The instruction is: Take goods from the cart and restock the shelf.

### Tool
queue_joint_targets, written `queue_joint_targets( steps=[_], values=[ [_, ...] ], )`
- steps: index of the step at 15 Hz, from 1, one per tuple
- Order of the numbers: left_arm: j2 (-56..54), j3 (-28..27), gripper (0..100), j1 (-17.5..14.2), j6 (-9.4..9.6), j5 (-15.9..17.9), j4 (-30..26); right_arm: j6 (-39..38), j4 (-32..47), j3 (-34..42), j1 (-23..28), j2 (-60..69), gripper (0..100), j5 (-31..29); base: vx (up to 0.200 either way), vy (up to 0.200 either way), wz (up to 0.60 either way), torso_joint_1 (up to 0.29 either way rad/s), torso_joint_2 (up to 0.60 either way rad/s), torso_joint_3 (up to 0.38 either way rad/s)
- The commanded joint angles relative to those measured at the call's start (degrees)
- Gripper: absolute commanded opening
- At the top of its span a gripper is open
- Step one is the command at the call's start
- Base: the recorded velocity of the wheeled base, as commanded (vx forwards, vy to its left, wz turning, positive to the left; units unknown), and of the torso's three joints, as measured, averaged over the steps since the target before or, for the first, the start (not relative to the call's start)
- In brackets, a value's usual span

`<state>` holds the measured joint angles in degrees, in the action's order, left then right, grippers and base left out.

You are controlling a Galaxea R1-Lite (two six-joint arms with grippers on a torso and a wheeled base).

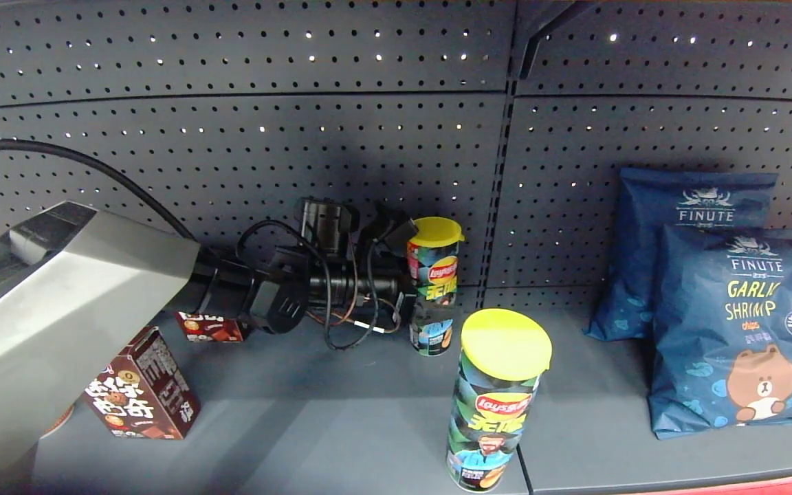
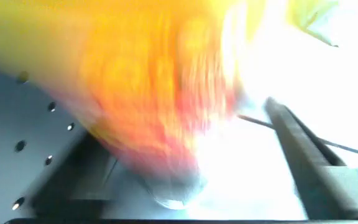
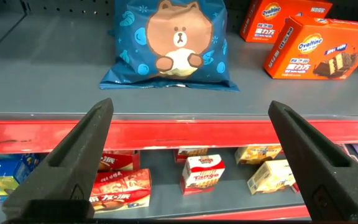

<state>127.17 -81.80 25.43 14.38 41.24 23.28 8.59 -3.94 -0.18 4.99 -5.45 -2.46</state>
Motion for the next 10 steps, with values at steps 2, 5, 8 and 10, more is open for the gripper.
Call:
queue_joint_targets(
  steps=[2, 5, 8, 10],
  values=[
    [-1.0, 0.5, 100, 0.4, 0.29, -0.2, 0.1, 0.0, 0.0, 0.0, 0.0, -0.1, 100, 0.0, 0.000, 0.000, 0.00, 0.000, 0.00, 0.000],
    [-3.6, 3.1, 100, -0.3, 1.70, -1.9, 0.1, 0.0, 0.0, 0.0, 0.0, -0.1, 100, 0.0, 0.000, 0.000, 0.00, 0.000, 0.00, 0.000],
    [-6.9, 9.4, 100, -2.0, 2.23, -4.1, 0.9, 0.0, 0.0, 0.0, 0.0, -0.1, 100, 0.0, 0.000, 0.000, 0.00, 0.000, 0.00, 0.000],
    [-8.0, 11.4, 100, -3.0, 2.31, -6.9, 1.0, 0.1, 0.0, 0.0, 0.1, -0.1, 100, 0.0, 0.000, 0.000, 0.00, 0.000, 0.00, 0.000]
  ],
)
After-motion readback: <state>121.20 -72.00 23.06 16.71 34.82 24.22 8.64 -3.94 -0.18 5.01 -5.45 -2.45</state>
